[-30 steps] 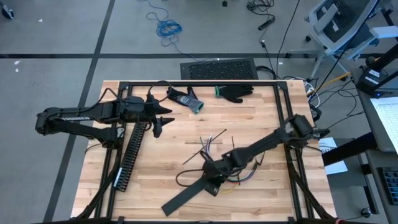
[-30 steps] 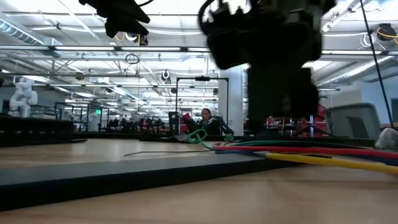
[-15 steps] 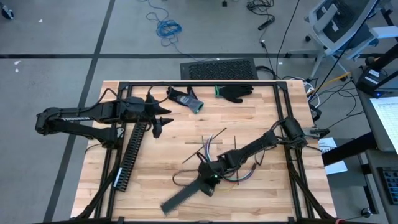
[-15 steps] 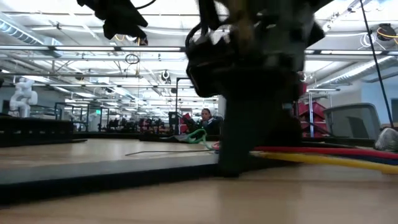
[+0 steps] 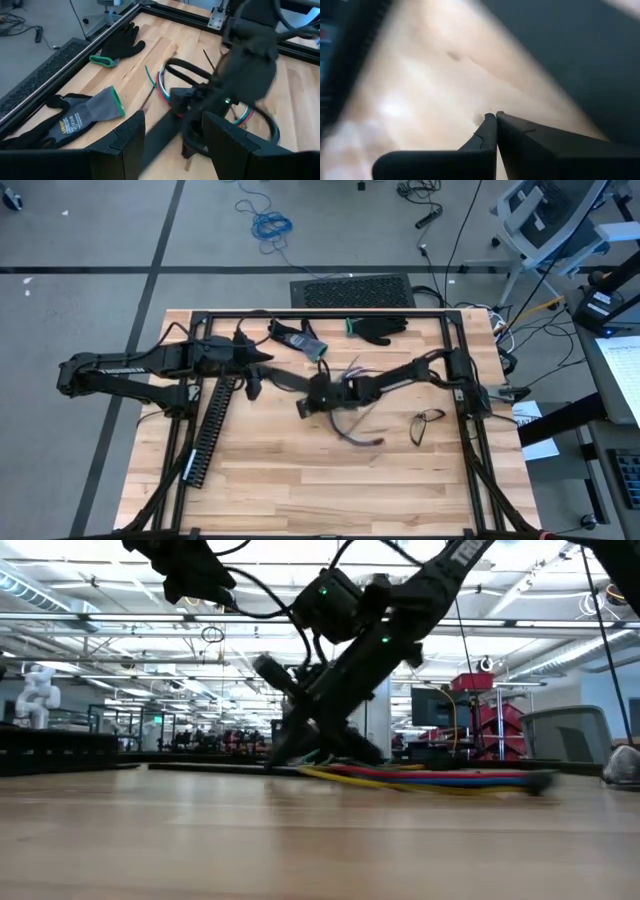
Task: Ziptie cables
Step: Adjust the cables, then wrap the cables using a black zip tie
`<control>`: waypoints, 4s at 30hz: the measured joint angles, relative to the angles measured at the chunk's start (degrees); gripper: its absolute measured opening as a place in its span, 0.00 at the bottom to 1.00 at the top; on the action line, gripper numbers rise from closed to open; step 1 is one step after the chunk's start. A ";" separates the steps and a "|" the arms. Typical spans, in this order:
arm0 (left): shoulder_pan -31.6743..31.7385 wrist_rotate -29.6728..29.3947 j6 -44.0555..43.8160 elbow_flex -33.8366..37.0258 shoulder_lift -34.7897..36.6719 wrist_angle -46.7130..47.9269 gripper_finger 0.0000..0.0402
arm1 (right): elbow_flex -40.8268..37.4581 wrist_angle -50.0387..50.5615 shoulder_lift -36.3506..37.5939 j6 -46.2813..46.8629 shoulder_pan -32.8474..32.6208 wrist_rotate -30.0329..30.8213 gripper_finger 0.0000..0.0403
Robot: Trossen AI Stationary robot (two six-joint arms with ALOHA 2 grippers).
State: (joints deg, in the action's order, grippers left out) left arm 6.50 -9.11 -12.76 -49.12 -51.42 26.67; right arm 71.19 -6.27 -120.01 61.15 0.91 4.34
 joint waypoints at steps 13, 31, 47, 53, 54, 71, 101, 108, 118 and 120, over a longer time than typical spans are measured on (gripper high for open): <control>0.00 0.21 -2.36 -0.02 0.02 -0.23 0.48 | 0.23 5.59 17.28 -25.04 0.72 -11.08 0.00; -1.01 13.19 5.92 -0.90 -24.24 -9.25 0.48 | -8.42 34.49 24.26 -26.19 -24.54 12.40 0.23; -0.35 12.64 6.13 -0.83 -22.84 -9.70 0.48 | -8.47 31.11 16.17 -33.55 -19.56 10.73 0.45; -0.35 11.99 6.17 -0.83 -22.84 -9.66 0.48 | -8.47 24.34 16.17 -35.99 -15.66 10.73 0.40; -0.35 11.98 6.17 -0.83 -22.84 -9.66 0.48 | -8.38 23.15 16.17 -36.51 -14.88 10.76 0.40; -0.50 11.87 7.76 -0.83 -22.84 -4.54 0.48 | -7.44 25.21 14.72 -58.64 -8.90 3.08 0.39; -0.52 11.87 8.62 -0.83 -22.82 -4.68 0.48 | -1.63 32.78 6.01 -64.45 -6.39 -4.52 0.02; -0.52 11.77 8.58 -0.83 -22.82 -4.80 0.48 | -1.21 34.34 7.03 -54.57 -6.25 -5.40 0.00; -0.52 11.59 8.96 -0.83 -22.80 -11.67 0.48 | 6.67 38.44 10.54 -53.25 -6.18 -5.99 0.00; -0.28 11.59 9.03 -0.83 -22.80 -13.98 0.48 | 8.84 38.91 10.83 -53.25 -6.52 -5.13 0.00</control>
State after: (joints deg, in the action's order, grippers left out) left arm 6.23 2.48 -3.73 -49.95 -74.22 12.70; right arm 80.03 32.64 -109.17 7.90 -5.62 -0.79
